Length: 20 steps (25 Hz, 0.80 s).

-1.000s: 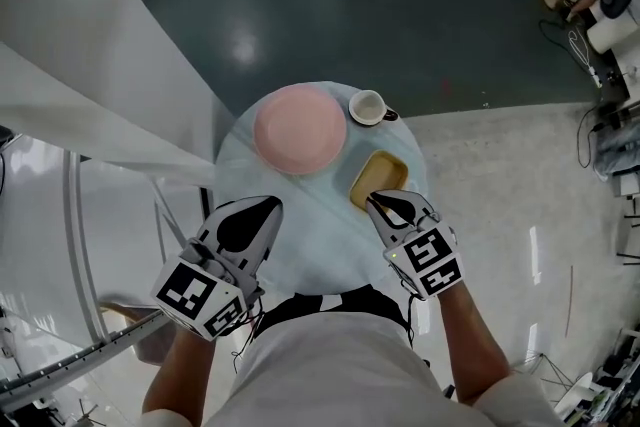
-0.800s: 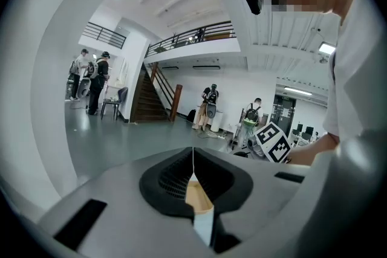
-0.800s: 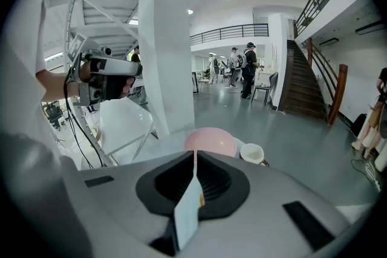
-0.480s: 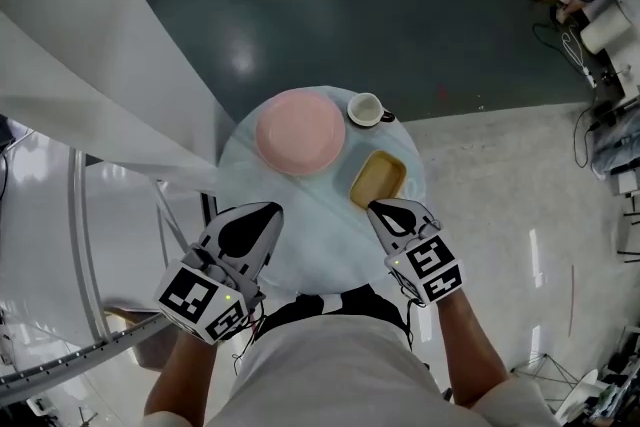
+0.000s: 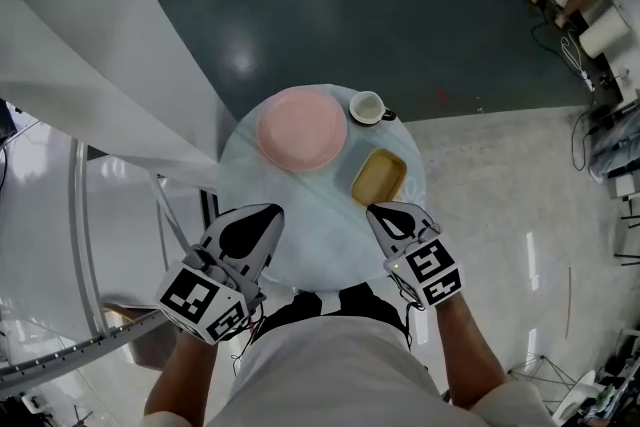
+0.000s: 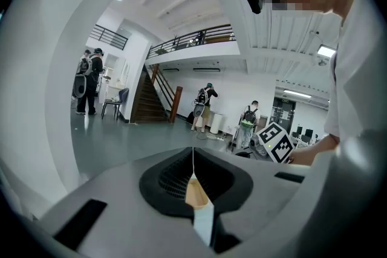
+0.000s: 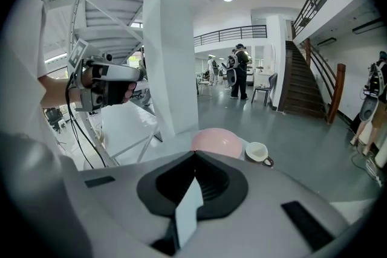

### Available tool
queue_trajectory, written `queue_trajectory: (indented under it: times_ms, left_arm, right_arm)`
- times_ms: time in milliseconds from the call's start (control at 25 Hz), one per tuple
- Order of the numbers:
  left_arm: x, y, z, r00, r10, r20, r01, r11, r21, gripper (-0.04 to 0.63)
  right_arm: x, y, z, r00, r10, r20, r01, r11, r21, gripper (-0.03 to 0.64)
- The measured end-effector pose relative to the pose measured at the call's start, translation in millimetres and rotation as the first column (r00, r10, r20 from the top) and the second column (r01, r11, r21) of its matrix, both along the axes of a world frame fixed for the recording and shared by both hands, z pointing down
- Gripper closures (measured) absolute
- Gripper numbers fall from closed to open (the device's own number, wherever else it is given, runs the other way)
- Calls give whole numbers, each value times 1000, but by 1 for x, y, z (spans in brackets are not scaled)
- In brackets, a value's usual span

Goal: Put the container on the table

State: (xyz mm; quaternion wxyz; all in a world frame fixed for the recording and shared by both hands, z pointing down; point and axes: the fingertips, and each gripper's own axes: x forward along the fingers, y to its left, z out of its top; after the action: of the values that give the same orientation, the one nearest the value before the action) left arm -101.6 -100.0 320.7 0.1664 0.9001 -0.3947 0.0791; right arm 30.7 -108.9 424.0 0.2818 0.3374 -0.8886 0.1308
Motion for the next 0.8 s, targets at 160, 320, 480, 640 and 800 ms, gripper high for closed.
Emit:
queue_trajectory:
  times_ms: [160, 320, 480, 640, 800]
  left_arm:
    - [-1, 2, 0, 1000, -1, -3, 1, 1000, 0, 569]
    - [-2, 3, 1, 1000, -5, -6, 5, 1000, -2, 569]
    - [-2, 3, 1, 1000, -5, -8, 5, 1000, -2, 569]
    - [0, 3, 3, 1000, -5, -11, 5, 1000, -4, 569]
    - [2, 3, 4, 1000, -3, -12, 3, 1000, -6, 569]
  right_arm:
    - [-1, 2, 1, 1000, 0, -4, 0, 1000, -8, 594]
    - [-2, 3, 2, 1000, -5, -9, 5, 1000, -12, 594]
    - [-3, 5, 5, 999, -14, -29, 14, 1000, -18, 594]
    - [-2, 5, 7, 999, -18, -36, 17, 1000, -22, 594]
    - [-1, 5, 8, 999, -19, -37, 18, 999, -27, 594]
